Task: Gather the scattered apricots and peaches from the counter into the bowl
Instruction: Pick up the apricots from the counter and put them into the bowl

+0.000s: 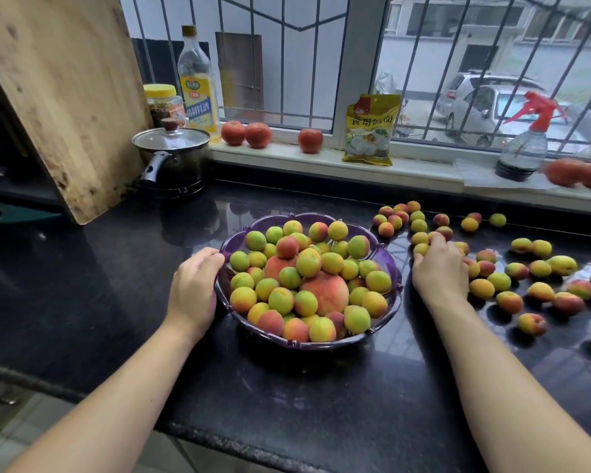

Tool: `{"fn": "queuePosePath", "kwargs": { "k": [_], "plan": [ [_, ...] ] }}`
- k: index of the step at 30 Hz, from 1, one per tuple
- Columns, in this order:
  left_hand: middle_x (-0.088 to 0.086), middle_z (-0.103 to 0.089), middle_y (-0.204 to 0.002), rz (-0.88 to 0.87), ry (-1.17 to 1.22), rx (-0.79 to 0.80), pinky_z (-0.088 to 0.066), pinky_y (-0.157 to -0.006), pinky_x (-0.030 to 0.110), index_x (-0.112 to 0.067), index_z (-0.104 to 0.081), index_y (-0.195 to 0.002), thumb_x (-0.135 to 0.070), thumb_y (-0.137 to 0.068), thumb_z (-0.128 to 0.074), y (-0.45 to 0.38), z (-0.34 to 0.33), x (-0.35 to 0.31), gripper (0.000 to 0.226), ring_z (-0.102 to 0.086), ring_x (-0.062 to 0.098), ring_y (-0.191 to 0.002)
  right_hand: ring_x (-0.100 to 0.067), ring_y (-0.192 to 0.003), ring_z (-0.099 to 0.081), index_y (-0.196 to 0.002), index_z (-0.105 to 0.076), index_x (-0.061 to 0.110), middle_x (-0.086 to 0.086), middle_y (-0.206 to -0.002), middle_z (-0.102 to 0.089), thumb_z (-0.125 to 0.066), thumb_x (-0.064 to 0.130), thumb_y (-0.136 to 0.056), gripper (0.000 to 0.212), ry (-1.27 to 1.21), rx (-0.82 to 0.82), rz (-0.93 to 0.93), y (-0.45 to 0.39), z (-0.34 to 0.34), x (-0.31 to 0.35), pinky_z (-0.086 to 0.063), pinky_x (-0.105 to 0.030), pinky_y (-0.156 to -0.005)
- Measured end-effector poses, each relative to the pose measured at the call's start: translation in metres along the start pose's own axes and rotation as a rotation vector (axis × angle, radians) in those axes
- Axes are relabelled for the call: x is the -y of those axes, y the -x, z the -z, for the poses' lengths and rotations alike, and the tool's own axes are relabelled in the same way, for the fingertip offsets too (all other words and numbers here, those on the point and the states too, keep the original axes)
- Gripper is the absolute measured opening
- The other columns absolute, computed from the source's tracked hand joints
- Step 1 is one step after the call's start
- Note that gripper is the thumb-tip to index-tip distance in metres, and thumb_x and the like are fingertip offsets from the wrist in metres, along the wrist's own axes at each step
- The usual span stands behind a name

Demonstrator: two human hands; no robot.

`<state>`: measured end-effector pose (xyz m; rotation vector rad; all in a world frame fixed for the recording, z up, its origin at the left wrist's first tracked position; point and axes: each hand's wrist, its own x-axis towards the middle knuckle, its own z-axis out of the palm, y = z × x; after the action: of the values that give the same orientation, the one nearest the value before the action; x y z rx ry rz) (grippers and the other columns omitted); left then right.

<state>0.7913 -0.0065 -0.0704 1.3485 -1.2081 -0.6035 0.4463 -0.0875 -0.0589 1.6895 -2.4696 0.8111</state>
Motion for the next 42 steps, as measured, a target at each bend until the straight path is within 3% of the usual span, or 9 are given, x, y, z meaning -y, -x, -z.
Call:
{"fn": "queuePosePath", "kwargs": {
  "k": [5, 9, 12, 14, 20, 22, 34, 38, 42],
  "plan": [
    [-0.004, -0.060, -0.067, 0.019, 0.037, 0.000, -0.039, -0.069, 0.038, -0.006, -0.062, -0.074, -0.033, -0.088, -0.048, 0.001, 0.000, -0.002, 0.034, -0.050, 0.014, -0.069, -0.036, -0.110, -0.054, -0.135, -0.054, 0.016, -0.021, -0.126, -0.052, -0.056, 0.022, -0.098, 0.037, -0.185, 0.017, 0.014, 0.003, 0.005, 0.000, -0.041, -0.036, -0.083],
    [0.000, -0.059, -0.067, 0.017, 0.037, -0.001, -0.038, -0.067, 0.038, -0.002, -0.061, -0.075, -0.034, -0.088, -0.048, 0.001, -0.001, -0.002, 0.036, -0.049, 0.015, -0.068, -0.024, -0.108, -0.056, -0.138, -0.058, 0.022, -0.012, -0.127, -0.058, -0.050, 0.020, -0.101, 0.038, -0.492, 0.011, 0.051, 0.002, 0.021, 0.000, -0.045, -0.033, -0.088],
    [0.008, -0.061, -0.070, 0.014, 0.023, 0.000, -0.039, -0.067, 0.036, -0.004, -0.063, -0.076, -0.034, -0.088, -0.047, 0.001, 0.000, -0.002, 0.036, -0.051, 0.014, -0.069, -0.028, -0.106, -0.065, -0.133, -0.061, 0.023, -0.006, -0.118, -0.065, -0.064, 0.013, -0.090, 0.044, -1.019, 0.228, -0.058, 0.004, 0.049, 0.008, -0.056, -0.039, -0.088],
    [0.006, -0.062, -0.070, 0.000, 0.013, -0.002, -0.040, -0.065, 0.033, -0.005, -0.063, -0.075, -0.034, -0.089, -0.048, 0.001, 0.000, -0.002, 0.036, -0.051, 0.013, -0.068, -0.027, -0.105, -0.066, -0.125, -0.065, 0.025, -0.005, -0.116, -0.067, -0.075, 0.013, -0.082, 0.046, -1.135, 0.336, 0.027, 0.010, 0.066, 0.015, -0.055, -0.040, -0.088],
    [-0.004, -0.057, -0.065, -0.002, 0.018, -0.010, -0.037, -0.061, 0.031, 0.000, -0.059, -0.076, -0.033, -0.089, -0.048, -0.001, 0.000, 0.000, 0.037, -0.047, 0.013, -0.066, -0.011, -0.100, -0.070, -0.119, -0.068, 0.030, 0.006, -0.106, -0.072, -0.073, 0.020, -0.089, 0.032, -0.824, 0.677, 0.531, 0.062, 0.104, 0.053, -0.057, -0.030, -0.083],
    [-0.005, -0.057, -0.064, 0.002, 0.022, -0.009, -0.037, -0.062, 0.032, -0.004, -0.059, -0.073, -0.033, -0.089, -0.048, 0.000, 0.000, 0.000, 0.035, -0.048, 0.012, -0.066, -0.009, -0.097, -0.068, -0.115, -0.066, 0.031, 0.007, -0.103, -0.070, -0.076, 0.027, -0.087, 0.031, -0.641, 0.658, 0.609, 0.075, 0.100, 0.064, -0.058, -0.032, -0.085],
    [-0.001, -0.062, -0.069, 0.012, 0.006, -0.001, -0.041, -0.069, 0.036, -0.012, -0.063, -0.072, -0.035, -0.089, -0.047, 0.000, 0.000, -0.001, 0.032, -0.052, 0.013, -0.070, -0.006, -0.084, -0.056, -0.098, -0.063, 0.030, 0.014, -0.089, -0.062, -0.073, 0.045, -0.087, 0.021, -0.254, 0.345, 0.657, 0.104, 0.076, 0.085, -0.043, -0.022, -0.067],
    [0.002, -0.065, -0.073, 0.013, 0.006, 0.002, -0.042, -0.072, 0.038, -0.013, -0.066, -0.074, -0.035, -0.089, -0.047, 0.000, 0.000, 0.000, 0.033, -0.054, 0.015, -0.073, -0.003, -0.076, -0.051, -0.098, -0.064, 0.028, 0.014, -0.082, -0.055, -0.071, 0.046, -0.088, 0.022, -0.207, 0.362, 0.673, 0.101, 0.079, 0.085, -0.031, -0.016, -0.058],
    [-0.007, -0.060, -0.067, 0.016, 0.007, 0.007, -0.040, -0.071, 0.041, -0.021, -0.062, -0.069, -0.034, -0.090, -0.047, 0.000, 0.001, 0.001, 0.029, -0.051, 0.017, -0.071, -0.002, -0.082, -0.054, -0.104, -0.067, 0.029, 0.015, -0.088, -0.059, -0.067, 0.050, -0.089, 0.027, -0.212, 0.393, 0.696, 0.099, 0.083, 0.082, -0.040, -0.018, -0.065]
  ]
}}
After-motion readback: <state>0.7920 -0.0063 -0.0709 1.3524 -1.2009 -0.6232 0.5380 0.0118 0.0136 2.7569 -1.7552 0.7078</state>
